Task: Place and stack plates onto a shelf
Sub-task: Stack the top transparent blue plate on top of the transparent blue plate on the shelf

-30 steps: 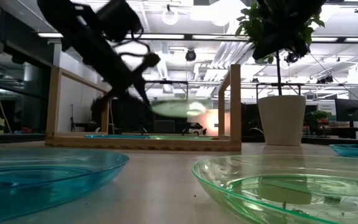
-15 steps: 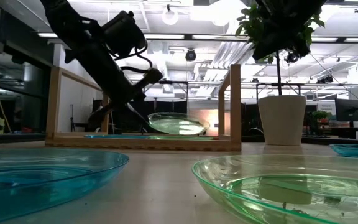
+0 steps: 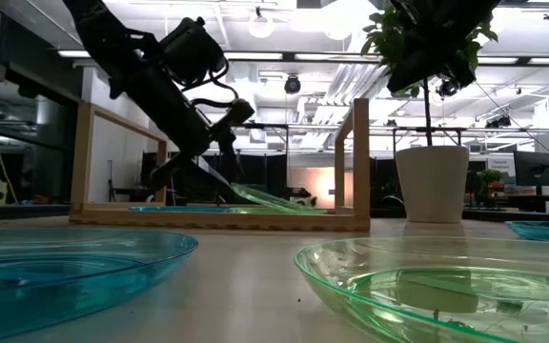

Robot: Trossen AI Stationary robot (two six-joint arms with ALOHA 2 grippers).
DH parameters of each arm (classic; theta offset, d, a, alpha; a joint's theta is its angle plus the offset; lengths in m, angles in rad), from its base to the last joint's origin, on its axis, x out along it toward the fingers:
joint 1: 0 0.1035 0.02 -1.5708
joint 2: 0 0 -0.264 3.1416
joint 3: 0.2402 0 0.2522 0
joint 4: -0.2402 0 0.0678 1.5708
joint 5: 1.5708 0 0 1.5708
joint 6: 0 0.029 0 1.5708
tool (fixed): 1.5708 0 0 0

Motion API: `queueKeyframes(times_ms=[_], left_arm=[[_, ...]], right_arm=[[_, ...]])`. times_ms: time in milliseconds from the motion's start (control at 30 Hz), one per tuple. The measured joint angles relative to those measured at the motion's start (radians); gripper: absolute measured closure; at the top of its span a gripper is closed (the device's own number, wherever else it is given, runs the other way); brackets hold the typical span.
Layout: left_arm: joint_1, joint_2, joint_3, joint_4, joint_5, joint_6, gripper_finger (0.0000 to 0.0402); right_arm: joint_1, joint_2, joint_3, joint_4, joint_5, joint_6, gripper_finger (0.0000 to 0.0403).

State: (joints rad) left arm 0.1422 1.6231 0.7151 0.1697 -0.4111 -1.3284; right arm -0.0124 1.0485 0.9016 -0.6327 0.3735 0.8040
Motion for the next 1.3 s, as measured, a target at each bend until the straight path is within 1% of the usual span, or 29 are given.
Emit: queueKeyframes(times_ms=[133,300,467,567,600,667,733,833,967,1033,1100,1200,1300], left_arm=[[0.021,-0.025,0.000,0.001,0.037,0.074,0.0260],[0.038,-0.073,0.000,0.008,0.057,0.183,0.0237],[0.055,-0.115,0.000,0.002,0.066,0.232,0.0230],[0.062,-0.153,-0.001,0.011,0.087,0.266,0.0229],[0.059,-0.176,-0.001,0.035,0.088,0.309,0.0229],[0.042,-0.240,-0.001,0.101,0.099,0.455,0.0229],[0.018,-0.317,0.000,0.155,0.154,0.598,0.0229],[-0.017,-0.443,0.000,0.170,0.279,0.729,0.0229],[-0.079,-0.607,0.000,0.147,0.425,0.817,0.0229],[-0.114,-0.677,0.000,0.116,0.455,0.833,0.0229],[-0.146,-0.736,0.000,0.091,0.441,0.844,0.0229],[-0.176,-0.803,0.000,0.055,0.364,0.879,0.0229],[-0.186,-0.842,0.000,0.032,0.297,0.910,0.0229]], right_arm=[[0.000,0.000,0.000,0.000,-0.004,0.000,0.0403],[0.000,0.000,0.000,0.000,-0.008,0.000,0.0403],[0.000,0.000,0.000,0.000,-0.009,0.000,0.0403],[0.000,0.000,0.000,0.000,-0.009,0.005,0.0403],[0.000,0.000,0.000,0.001,-0.011,0.006,0.0403],[0.000,0.000,0.000,0.009,-0.025,0.007,0.0403],[0.000,0.000,0.000,0.022,-0.037,0.002,0.0403],[0.003,0.000,0.000,0.047,-0.048,-0.001,0.0403],[0.028,0.000,0.000,0.099,-0.049,-0.056,0.0403],[0.045,0.000,0.000,0.124,-0.049,-0.089,0.0403],[0.059,0.000,0.000,0.141,-0.049,-0.106,0.0403],[0.069,0.000,0.000,0.140,-0.049,-0.106,0.0403],[0.069,0.000,0.000,0.137,-0.049,-0.102,0.0403]])
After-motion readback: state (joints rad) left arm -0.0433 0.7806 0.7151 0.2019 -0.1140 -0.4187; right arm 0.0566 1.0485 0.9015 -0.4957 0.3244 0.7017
